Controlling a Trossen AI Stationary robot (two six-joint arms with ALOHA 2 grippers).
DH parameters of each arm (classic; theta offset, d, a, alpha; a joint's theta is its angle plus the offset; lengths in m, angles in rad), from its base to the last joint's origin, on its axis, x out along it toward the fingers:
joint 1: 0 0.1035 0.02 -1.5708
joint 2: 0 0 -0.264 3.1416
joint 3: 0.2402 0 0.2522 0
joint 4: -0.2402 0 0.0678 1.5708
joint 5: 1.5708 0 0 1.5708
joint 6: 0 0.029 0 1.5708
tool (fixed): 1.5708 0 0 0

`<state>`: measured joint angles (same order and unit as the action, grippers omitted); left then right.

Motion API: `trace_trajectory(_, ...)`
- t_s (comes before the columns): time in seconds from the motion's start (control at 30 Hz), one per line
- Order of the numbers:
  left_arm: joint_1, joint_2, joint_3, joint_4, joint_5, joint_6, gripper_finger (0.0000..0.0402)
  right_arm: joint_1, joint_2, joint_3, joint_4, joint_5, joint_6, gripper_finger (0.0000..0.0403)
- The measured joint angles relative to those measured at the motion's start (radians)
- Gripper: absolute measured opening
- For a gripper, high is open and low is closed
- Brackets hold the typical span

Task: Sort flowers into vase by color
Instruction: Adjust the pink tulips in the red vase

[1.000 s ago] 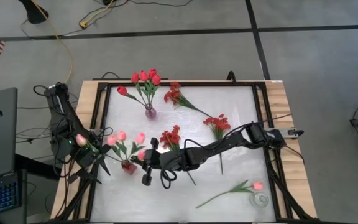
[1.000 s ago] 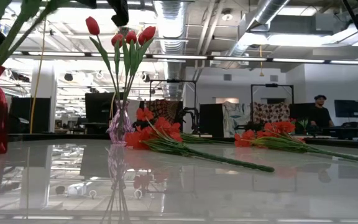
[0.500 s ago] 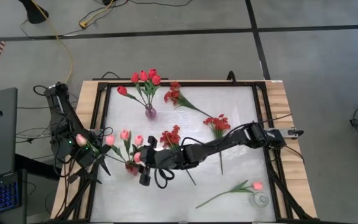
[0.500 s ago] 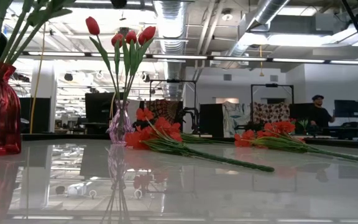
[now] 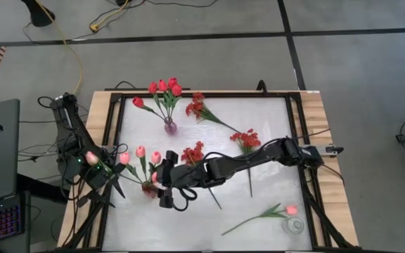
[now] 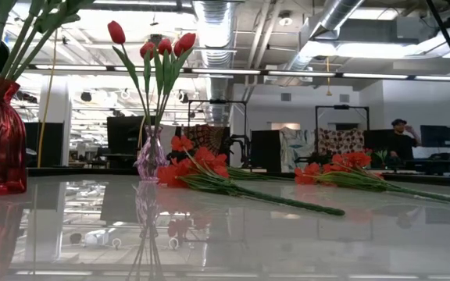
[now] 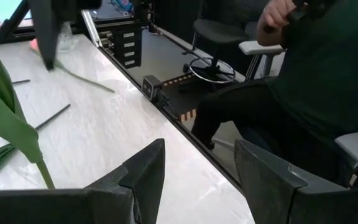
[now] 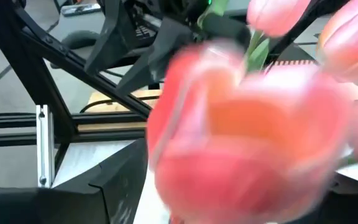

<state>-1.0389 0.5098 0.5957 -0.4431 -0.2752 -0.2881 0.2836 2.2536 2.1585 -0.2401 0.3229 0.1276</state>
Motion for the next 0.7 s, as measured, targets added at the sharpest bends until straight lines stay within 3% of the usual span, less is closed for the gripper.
trace_trajectory(0.3,0.000,0.000,0.000,0.000,-0.001,0.014,0.0180,-0.010,0.000,0.126,-0.209,-0.006,-0.023,0.0311)
trace_trajectory(0.7,0.000,0.000,0.000,0.001,-0.001,0.013,0.0180,-0.011,-0.016,0.197,-0.142,-0.003,-0.159,0.0311)
